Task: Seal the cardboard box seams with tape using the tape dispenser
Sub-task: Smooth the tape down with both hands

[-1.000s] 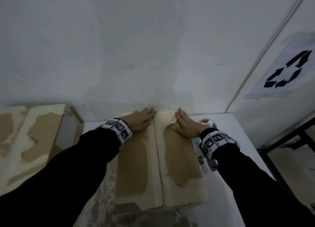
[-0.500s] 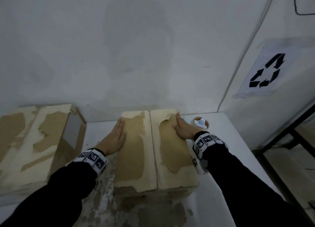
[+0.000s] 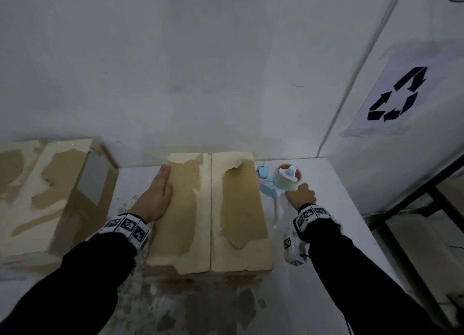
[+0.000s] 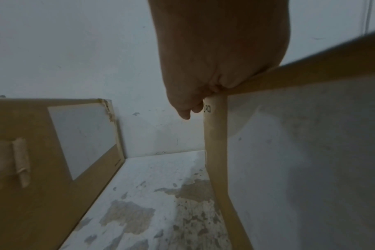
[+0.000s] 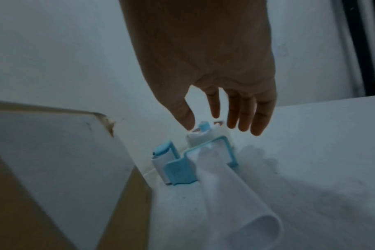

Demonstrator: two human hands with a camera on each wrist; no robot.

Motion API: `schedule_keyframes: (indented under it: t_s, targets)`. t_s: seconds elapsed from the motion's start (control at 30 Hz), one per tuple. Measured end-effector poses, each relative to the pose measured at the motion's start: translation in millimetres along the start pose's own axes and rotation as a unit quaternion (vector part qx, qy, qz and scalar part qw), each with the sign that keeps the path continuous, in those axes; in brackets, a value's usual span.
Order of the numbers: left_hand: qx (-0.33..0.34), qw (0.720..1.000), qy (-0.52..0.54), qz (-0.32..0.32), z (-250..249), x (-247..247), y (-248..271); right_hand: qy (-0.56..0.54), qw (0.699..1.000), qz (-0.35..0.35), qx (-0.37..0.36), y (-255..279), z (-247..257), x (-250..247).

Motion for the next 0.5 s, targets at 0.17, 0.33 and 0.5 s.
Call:
schedule_keyframes:
  t_s: [0.17,0.33,0.5]
  targets:
    - [-0.008,1.000,0.007,-0.017,0,1,0,0.040,0.992,0.118,0.017,-25,-14,33]
    - [-0.018,0.999,0.014,-0.033,-7,0,4,0.040,0.990,0.137,0.004,-28,-6,45]
    - [-0.024,0.999,0.001,-0.040,-8,0,5,-0.139,0.977,0.159,0.024,-35,-2,44]
Point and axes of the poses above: each hand's wrist, its own y-axis away from the middle knuckle, its own x-axis out of the palm, z = x × y, the point moved 3 cm from there along -y, towards the middle knuckle, and after that the axes turned 3 degrees about x, right-handed, at the moved point
